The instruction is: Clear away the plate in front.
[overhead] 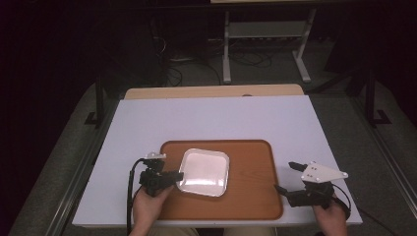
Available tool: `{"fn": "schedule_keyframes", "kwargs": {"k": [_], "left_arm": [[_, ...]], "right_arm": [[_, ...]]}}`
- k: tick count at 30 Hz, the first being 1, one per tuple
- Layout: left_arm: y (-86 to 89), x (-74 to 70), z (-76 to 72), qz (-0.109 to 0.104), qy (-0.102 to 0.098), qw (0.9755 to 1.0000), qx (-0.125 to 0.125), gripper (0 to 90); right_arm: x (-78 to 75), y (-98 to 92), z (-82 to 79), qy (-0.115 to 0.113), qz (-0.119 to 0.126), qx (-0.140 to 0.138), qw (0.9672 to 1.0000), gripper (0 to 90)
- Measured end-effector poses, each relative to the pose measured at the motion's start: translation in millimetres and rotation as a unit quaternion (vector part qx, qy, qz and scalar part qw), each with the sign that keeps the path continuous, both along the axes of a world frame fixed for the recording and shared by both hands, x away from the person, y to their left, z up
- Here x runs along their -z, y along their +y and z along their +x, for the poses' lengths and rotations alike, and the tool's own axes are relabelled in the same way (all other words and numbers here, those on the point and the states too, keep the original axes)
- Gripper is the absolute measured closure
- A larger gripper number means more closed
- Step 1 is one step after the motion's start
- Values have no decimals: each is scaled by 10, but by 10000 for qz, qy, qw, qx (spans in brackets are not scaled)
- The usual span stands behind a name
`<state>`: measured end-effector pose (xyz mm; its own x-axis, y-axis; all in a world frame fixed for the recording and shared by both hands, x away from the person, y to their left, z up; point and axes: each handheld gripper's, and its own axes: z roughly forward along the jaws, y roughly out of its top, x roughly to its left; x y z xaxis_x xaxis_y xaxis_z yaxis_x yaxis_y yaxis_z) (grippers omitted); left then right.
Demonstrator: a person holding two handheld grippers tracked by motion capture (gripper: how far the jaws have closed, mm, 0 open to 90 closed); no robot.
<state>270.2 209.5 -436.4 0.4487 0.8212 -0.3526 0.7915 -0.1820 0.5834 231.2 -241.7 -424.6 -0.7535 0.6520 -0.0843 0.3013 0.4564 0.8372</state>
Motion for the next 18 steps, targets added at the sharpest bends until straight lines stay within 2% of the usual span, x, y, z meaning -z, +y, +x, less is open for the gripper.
{"fn": "schedule_keyframes", "kwargs": {"k": [13, 18], "left_arm": [[-40, -3, -94, -67, 3, 9998, 197, 711], [-61, -12, -96, 1, -48, 9997, 230, 718]], "right_arm": [[0, 10, 0, -10, -40, 13, 10000, 130], [2, 16, 1, -15, -71, 12, 10000, 130]]}}
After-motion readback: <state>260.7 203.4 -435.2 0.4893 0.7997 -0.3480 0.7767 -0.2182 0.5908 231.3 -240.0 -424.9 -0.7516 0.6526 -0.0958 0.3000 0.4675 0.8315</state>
